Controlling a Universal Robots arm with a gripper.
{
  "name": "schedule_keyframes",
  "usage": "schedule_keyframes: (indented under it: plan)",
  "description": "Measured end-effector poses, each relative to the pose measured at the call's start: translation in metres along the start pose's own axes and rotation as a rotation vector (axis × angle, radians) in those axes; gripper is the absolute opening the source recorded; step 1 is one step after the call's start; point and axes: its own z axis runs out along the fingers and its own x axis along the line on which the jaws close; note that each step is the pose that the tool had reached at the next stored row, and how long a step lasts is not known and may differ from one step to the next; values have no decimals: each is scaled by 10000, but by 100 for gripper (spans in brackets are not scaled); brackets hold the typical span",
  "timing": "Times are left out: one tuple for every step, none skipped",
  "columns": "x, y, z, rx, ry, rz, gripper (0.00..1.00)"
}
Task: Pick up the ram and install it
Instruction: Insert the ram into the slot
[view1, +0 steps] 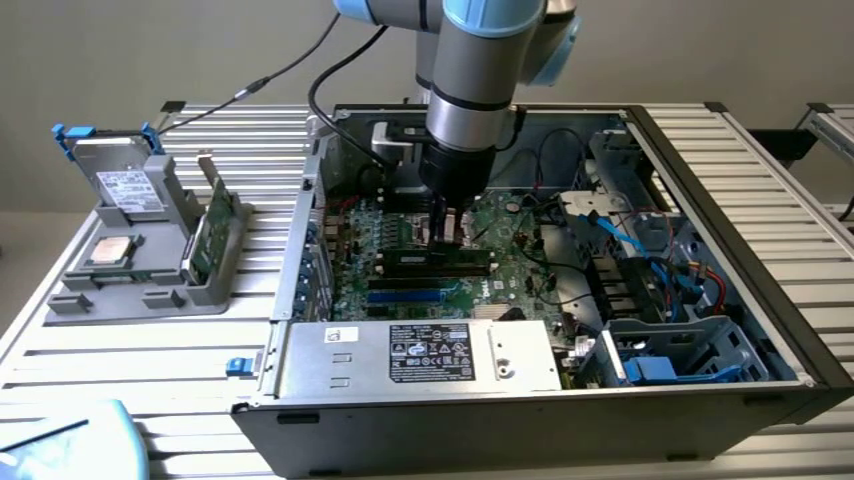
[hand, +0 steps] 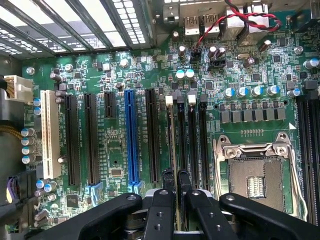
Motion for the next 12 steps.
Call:
schedule_keyframes:
  plan:
    - [-3, 0, 6, 1, 1, 0, 15]
    - [-7, -1, 14, 4, 1, 1, 15]
    - [-10, -2, 20, 7, 1, 1, 15]
    - [-11, -2, 22, 9, 4, 1, 15]
    - [-10, -1, 22, 9, 8, 1, 15]
    - [-11, -2, 25, 11, 9, 1, 15]
    - [-12, -1, 28, 13, 13, 3, 15]
    - [-12, -1, 28, 13, 19, 3, 15]
    - [-12, -1, 30, 14, 25, 4, 15]
    - [-14, -1, 32, 15, 36, 5, 15]
    - [-13, -1, 33, 15, 44, 6, 15]
    - [-14, -1, 34, 16, 55, 7, 15]
